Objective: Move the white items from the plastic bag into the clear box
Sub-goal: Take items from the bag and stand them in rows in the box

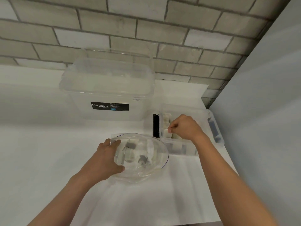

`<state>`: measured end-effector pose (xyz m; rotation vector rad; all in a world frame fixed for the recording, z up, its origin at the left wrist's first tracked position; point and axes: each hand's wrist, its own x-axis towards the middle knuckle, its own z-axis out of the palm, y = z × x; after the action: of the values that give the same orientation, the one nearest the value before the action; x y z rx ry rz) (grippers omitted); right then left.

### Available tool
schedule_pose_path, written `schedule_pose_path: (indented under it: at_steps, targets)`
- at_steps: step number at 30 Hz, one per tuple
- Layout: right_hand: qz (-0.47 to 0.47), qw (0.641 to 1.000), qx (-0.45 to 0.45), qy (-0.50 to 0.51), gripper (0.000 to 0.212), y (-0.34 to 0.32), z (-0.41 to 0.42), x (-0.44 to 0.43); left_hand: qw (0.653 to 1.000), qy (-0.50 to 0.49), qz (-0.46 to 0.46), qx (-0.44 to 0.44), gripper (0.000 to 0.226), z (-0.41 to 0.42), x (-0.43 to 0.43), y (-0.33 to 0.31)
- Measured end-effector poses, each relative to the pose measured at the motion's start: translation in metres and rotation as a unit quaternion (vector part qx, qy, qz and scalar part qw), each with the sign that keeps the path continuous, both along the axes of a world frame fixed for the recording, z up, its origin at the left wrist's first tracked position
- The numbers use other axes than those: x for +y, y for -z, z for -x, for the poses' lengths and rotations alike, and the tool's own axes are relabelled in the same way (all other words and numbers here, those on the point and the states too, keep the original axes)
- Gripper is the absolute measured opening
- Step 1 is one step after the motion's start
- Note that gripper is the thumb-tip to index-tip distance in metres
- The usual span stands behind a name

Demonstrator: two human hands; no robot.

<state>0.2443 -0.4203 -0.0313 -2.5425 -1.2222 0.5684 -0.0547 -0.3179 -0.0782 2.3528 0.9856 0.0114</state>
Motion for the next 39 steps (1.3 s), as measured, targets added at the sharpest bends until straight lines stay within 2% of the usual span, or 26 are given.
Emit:
schedule_pose_path:
  at_steps: [5, 9, 12, 14, 16, 17, 18, 20, 22, 25, 29, 34, 39]
  targets:
    - [-0.010, 1.000, 0.005, 0.007, 0.009, 0.009, 0.000, 0.005, 1.000, -0.003, -0.003, -0.002, 0.094, -0.002, 0.002, 0.001]
    - [-0.084, 0.996, -0.023, 0.027, 0.008, -0.003, 0.005, -0.010, 1.000, -0.009, -0.002, -0.020, 0.089, 0.001, 0.003, 0.004]
    - [-0.215, 0.975, -0.036, 0.052, 0.008, -0.030, 0.032, -0.031, 1.000, -0.005, -0.001, -0.028, 0.087, 0.004, 0.002, 0.005]
    - [-0.358, 0.931, 0.026, 0.068, 0.009, -0.044, 0.071, -0.041, 0.999, -0.001, 0.004, -0.037, 0.089, 0.006, 0.000, 0.006]
    - [-0.421, 0.898, 0.122, 0.029, 0.012, -0.046, 0.116, -0.043, 0.998, 0.008, 0.006, -0.056, 0.089, 0.008, -0.003, 0.006]
    - [-0.396, 0.907, 0.141, -0.016, 0.012, -0.040, 0.134, -0.040, 0.998, 0.014, 0.006, -0.066, 0.087, 0.008, -0.005, 0.006]
    - [-0.335, 0.931, 0.127, -0.073, 0.013, -0.029, 0.147, -0.035, 0.997, 0.018, 0.004, -0.075, 0.085, 0.008, -0.006, 0.005]
    - [-0.150, 0.972, 0.030, -0.179, 0.018, 0.001, 0.157, -0.023, 0.996, 0.025, -0.006, -0.081, 0.080, 0.007, -0.007, 0.003]
    - [-0.003, 0.974, -0.054, -0.221, 0.024, 0.028, 0.153, -0.015, 0.997, 0.030, -0.029, -0.065, 0.078, 0.007, -0.009, 0.000]
    - [0.121, 0.965, -0.120, -0.200, 0.024, 0.048, 0.146, -0.011, 0.997, 0.046, -0.057, -0.035, 0.078, 0.007, -0.012, -0.001]
    - [0.143, 0.966, -0.159, -0.148, 0.017, 0.057, 0.136, -0.007, 0.995, 0.075, -0.061, -0.007, 0.080, 0.004, -0.017, 0.002]
    - [0.177, 0.963, -0.130, -0.154, 0.020, 0.057, 0.133, -0.005, 0.994, 0.097, -0.052, -0.004, 0.085, -0.001, -0.018, 0.004]
    - [0.170, 0.968, -0.112, -0.148, 0.023, 0.056, 0.130, 0.001, 0.994, 0.104, -0.042, -0.009, 0.085, -0.004, -0.014, 0.006]
